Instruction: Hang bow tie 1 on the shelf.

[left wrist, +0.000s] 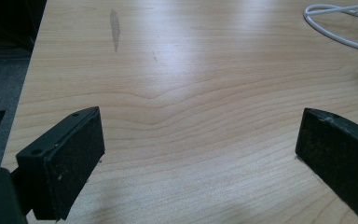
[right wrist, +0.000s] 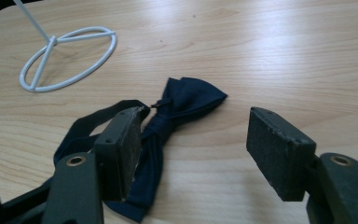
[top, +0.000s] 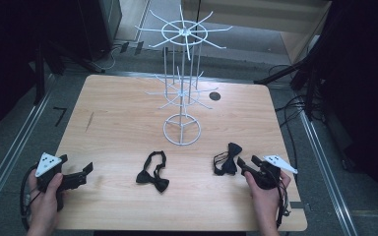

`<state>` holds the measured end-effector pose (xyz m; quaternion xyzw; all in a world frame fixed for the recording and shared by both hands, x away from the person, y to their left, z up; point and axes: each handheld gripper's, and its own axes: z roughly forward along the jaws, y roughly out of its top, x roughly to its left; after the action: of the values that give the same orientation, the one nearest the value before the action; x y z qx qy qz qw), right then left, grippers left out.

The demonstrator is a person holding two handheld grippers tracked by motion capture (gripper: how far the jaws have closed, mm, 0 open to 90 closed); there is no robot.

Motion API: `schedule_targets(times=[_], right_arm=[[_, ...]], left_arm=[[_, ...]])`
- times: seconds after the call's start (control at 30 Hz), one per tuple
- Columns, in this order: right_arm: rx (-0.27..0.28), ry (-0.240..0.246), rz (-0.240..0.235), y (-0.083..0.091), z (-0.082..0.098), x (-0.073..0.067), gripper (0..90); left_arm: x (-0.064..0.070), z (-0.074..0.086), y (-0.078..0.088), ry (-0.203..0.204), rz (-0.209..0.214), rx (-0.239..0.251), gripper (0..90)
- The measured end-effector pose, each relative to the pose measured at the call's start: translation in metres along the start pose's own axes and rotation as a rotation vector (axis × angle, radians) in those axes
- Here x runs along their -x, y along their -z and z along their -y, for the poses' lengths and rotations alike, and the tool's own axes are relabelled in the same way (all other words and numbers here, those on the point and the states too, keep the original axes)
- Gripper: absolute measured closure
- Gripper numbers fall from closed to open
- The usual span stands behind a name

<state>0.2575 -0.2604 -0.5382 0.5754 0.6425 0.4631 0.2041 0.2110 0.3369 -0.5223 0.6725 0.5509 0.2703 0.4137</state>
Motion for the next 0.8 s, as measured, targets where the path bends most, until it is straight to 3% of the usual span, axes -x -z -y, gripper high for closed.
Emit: schedule_targets(times=[0.23,0.4,0.57,0.8], right_arm=[[-0.021,0.0,0.003,-0.015,-0.003,-0.008,37.1],[-0.032,-0.048,-0.013,-0.021,-0.006,-0.003,38.2],[-0.073,-0.013,-0.034,-0.025,-0.003,-0.011,38.9],[-0.122,0.013,-0.018,-0.028,-0.001,-0.014,39.7]], left_arm=[[0.0,0.0,0.0,0.001,-0.002,0.001,1.5],[-0.001,0.0,0.0,0.008,0.001,0.003,1.5],[-0.001,0.0,0.001,0.004,-0.003,0.003,1.5],[-0.002,0.0,0.001,0.013,-0.002,0.007,1.5]])
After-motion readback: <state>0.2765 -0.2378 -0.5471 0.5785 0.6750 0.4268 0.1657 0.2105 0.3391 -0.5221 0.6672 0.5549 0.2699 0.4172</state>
